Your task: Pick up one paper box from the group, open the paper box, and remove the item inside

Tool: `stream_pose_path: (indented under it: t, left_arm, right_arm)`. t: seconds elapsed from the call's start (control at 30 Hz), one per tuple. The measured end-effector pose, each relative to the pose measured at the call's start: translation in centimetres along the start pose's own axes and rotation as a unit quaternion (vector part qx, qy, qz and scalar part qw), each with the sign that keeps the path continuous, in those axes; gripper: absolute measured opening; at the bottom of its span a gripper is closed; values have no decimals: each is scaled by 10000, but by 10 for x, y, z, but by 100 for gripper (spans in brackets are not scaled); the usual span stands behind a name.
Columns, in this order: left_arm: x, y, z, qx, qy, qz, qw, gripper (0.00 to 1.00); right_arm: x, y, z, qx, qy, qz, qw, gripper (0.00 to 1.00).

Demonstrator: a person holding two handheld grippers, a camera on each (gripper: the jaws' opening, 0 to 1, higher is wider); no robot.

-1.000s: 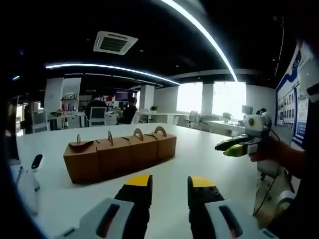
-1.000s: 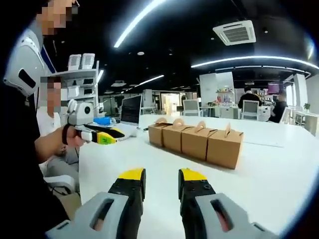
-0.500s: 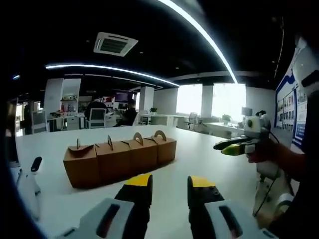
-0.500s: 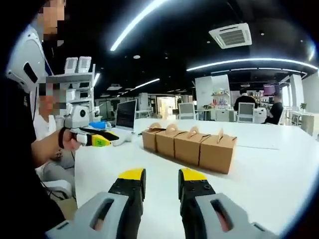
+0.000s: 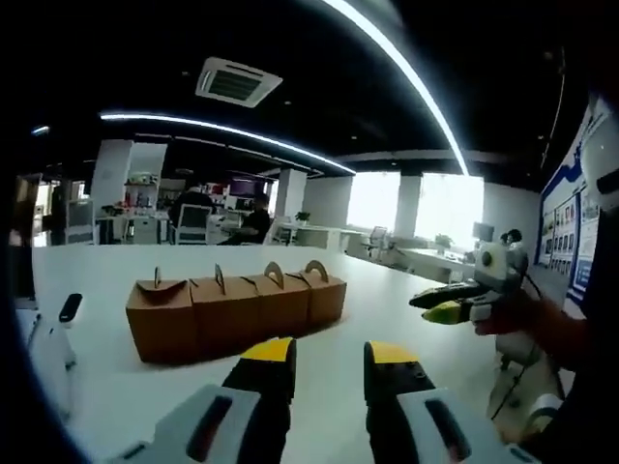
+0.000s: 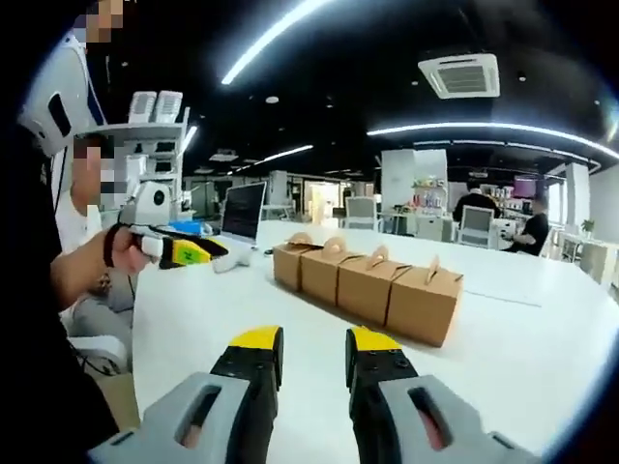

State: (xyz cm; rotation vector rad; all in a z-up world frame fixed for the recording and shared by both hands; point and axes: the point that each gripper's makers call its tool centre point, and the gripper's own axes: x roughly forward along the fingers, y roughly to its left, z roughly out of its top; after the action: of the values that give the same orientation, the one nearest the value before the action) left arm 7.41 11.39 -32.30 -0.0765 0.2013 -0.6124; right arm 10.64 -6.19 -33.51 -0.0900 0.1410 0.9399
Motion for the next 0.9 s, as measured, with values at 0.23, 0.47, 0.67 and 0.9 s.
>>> stream_pose_path:
  t: [0.23, 0.47, 0.67, 0.9]
  left_arm:
    - [-3, 4, -2, 76, 67, 33, 9999, 30]
    - [-18, 0, 10, -438, -606, 48, 9972, 30]
    - [-26, 12, 10, -41, -651, 399, 9971, 29]
    - [-25, 5, 0, 335, -400, 339, 9981, 29]
  right_arm:
    - [6, 6, 7, 289, -44, 119, 9995, 27]
    - [8, 25, 15, 51, 115, 300, 9995, 26]
    - [15, 22, 34, -269, -38, 229, 9994, 26]
    - [29, 13, 31, -46, 56, 78, 9999, 26]
